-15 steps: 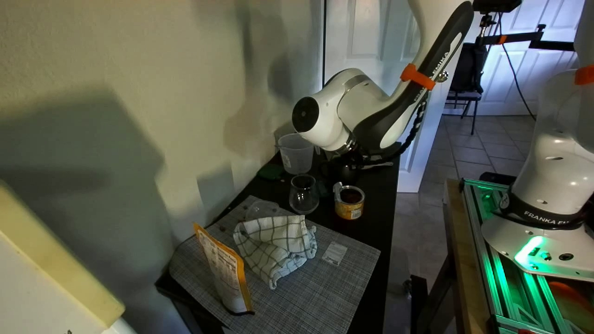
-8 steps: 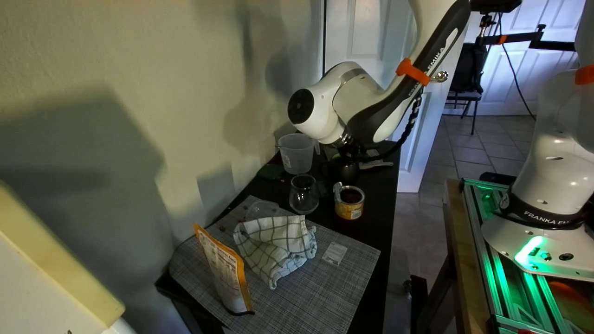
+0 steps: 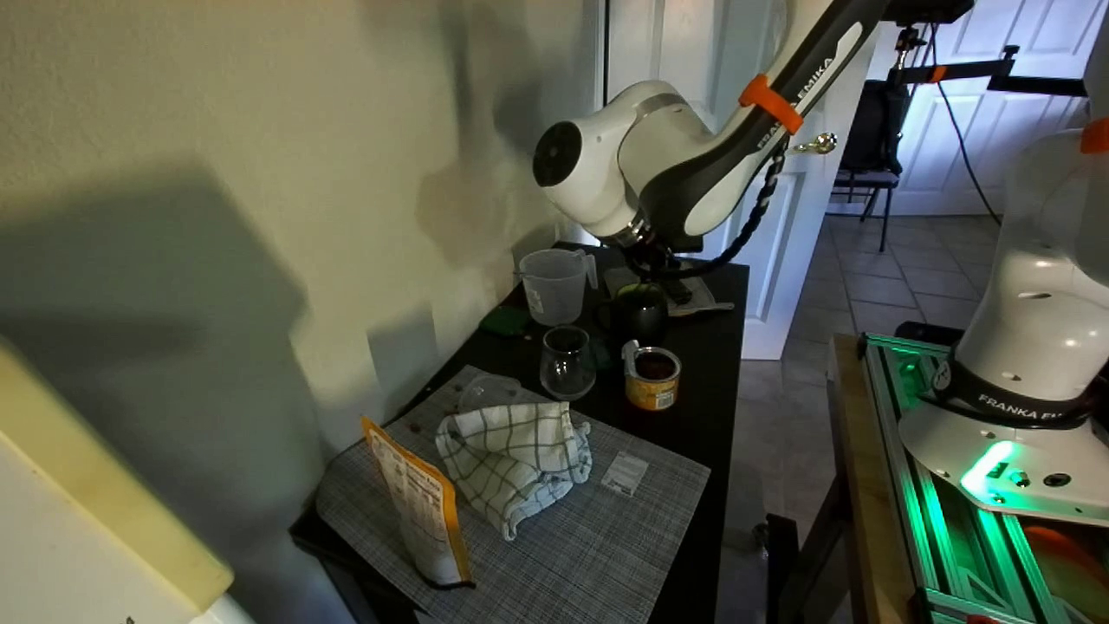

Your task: Put the spoon inside the jug

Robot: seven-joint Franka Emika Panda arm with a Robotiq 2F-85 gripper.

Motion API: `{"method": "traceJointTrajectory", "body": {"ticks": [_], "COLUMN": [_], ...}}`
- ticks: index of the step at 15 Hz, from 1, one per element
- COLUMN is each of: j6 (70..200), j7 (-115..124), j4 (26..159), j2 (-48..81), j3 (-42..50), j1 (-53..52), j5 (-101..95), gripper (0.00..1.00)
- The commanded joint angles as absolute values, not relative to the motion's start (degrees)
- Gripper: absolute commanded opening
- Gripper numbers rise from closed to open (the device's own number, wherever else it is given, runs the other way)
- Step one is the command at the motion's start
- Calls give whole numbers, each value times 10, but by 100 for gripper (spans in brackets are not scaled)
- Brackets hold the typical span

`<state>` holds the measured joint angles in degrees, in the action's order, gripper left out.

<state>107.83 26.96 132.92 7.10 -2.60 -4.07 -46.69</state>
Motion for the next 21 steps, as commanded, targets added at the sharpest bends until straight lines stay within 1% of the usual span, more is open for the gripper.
{"method": "traceJointTrajectory", "body": {"ticks": [1, 5, 9, 12, 14, 15, 18, 19, 21], "j6": [1073, 1048, 1002, 986, 1007, 998, 998, 998, 991], "j7": [199, 130, 86, 73, 63, 84, 70, 70, 77], "j4": [1338, 1334, 1329, 1323, 1333, 1319, 1320, 1320, 1304], "j2": [22, -14, -41, -65, -93, -58, -81, -83, -87], "j3": [-28, -23, -15, -4, 10, -2, 7, 7, 13], "j1": [-34, -28, -18, -4, 7, 0, 10, 11, 20], "j5": [-392, -315, -289, -293, -275, -299, -289, -288, -316], "gripper": [1, 1, 1, 1, 1, 4, 4, 1, 1]}}
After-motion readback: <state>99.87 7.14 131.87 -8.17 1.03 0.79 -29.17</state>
